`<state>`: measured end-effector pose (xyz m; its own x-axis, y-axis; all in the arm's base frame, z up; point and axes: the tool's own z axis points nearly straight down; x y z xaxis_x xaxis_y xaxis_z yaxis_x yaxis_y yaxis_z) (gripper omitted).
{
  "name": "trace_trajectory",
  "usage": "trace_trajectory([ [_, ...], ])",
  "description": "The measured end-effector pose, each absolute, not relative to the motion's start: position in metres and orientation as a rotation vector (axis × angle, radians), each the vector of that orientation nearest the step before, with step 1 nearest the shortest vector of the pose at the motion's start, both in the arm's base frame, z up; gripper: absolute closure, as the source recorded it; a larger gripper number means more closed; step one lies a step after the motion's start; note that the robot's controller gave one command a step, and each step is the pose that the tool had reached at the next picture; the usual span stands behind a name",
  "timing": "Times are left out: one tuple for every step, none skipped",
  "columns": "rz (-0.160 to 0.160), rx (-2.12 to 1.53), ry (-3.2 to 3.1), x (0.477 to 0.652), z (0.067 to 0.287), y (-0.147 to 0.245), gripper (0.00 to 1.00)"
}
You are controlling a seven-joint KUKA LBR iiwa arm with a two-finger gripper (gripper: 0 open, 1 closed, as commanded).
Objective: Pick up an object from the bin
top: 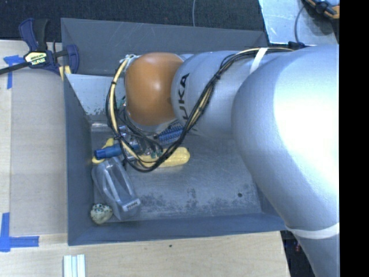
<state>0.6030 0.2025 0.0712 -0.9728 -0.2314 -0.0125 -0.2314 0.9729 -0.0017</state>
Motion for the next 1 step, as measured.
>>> trace_trajectory([
  [-0.001,-0.364,3.109,0.6025,0.0711,0.2023,1.0],
])
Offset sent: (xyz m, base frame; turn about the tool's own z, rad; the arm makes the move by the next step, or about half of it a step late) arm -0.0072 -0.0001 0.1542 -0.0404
